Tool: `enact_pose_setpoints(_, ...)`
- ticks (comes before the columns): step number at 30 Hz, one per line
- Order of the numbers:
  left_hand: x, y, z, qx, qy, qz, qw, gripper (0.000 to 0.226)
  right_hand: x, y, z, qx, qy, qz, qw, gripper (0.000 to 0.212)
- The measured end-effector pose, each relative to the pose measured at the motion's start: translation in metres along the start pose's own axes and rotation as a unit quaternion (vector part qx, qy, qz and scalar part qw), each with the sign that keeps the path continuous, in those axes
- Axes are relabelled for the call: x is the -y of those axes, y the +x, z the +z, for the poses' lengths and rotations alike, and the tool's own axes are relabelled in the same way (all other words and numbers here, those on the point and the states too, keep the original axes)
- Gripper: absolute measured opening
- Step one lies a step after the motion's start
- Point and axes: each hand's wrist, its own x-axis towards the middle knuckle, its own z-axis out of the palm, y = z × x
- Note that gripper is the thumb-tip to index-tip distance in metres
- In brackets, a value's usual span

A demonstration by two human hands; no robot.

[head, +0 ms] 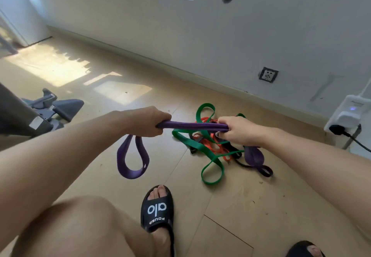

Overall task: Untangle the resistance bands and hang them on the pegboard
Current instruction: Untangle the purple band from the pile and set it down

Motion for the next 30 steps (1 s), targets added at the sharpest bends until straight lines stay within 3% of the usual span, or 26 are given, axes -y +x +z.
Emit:
enact_pose_setpoints(5,0.088,-0.015,0.040,0.005,-0.065,-0.093,0.994,0.012,0.036,0.070,0.037,0.032,0.017,-0.014,0.999,0.014)
enact_pose_setpoints(14,0.199,0.037,0.168,-0.015,-0.138,-0.208,0.968,0.011,0.029,0.224,0.136,0.128,0.042,-0.001,0.991,0.015)
enact_pose_setpoints(18,0.246,0.071,0.221,0.001,-0.202,-0.255,0.946,0.016,0.024,0.283,0.189,0.125,-0.001,-0.010,0.992,0.016)
enact_pose_setpoints(20,0.262,0.087,0.251,0.036,-0.203,-0.279,0.938,0.014,0.017,0.305,0.217,0.110,-0.035,-0.013,0.993,0.015)
enact_pose_setpoints(22,0.269,0.100,0.277,0.020,-0.192,-0.312,0.930,0.009,0.009,0.318,0.242,0.094,-0.053,-0.012,0.994,0.020)
enact_pose_setpoints(26,0.265,0.109,0.302,-0.046,-0.174,-0.365,0.914,0.028,-0.004,0.320,0.262,0.041,-0.130,-0.025,0.990,0.025)
enact_pose_setpoints(30,0.258,0.103,0.296,-0.040,-0.116,-0.370,0.921,0.060,-0.013,0.317,0.260,0.001,-0.206,-0.086,0.975,0.037)
